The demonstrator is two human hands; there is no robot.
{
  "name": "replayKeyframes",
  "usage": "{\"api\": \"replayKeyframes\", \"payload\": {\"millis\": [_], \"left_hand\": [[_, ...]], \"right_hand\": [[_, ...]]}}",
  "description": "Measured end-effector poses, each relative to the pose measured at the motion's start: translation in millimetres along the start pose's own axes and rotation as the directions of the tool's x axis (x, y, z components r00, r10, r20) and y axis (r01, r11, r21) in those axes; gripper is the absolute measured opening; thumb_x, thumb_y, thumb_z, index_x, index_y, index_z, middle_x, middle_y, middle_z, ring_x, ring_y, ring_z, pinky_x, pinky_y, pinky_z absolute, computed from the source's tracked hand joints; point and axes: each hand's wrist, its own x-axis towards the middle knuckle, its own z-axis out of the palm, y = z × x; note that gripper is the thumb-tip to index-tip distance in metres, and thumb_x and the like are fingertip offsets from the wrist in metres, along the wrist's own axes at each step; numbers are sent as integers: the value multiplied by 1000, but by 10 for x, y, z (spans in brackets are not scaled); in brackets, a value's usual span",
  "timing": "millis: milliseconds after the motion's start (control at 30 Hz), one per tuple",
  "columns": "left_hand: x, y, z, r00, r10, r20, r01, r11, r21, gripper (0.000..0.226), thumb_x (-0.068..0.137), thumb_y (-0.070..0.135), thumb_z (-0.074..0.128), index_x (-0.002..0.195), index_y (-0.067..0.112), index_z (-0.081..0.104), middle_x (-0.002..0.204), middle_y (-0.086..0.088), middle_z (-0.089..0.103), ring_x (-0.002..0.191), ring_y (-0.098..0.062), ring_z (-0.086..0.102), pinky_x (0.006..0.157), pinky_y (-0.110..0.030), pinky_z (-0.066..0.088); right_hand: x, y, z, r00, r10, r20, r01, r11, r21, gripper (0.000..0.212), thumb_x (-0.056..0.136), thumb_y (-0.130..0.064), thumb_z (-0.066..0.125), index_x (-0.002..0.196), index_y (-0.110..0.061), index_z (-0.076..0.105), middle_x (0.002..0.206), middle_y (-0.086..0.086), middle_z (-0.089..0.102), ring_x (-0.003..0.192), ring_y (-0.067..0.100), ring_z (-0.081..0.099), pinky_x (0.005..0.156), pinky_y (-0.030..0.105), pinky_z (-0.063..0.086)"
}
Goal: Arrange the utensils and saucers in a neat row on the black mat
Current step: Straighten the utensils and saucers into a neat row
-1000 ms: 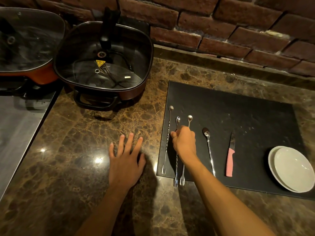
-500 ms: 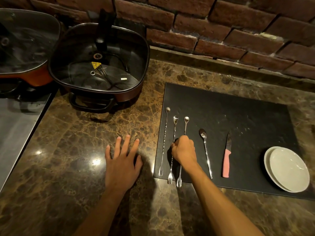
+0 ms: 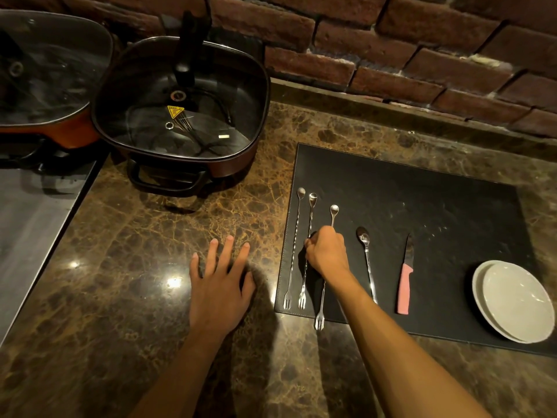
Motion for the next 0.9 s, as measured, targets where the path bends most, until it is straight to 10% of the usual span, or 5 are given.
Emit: {"api": "replayKeyframes", "payload": {"millis": [900], "left_hand": [[6,25,-66,1000,-16,14,16,1000,26,59,102,48,31,157,28,41,168,-6,35,156,-32,30,120,-63,23]], "right_hand": [[-231,366,-156,990,-46,-136,39,998,-55,12,91,-10,55,95,-2,63,99,23,66,91,45,64,70,42,52]]}}
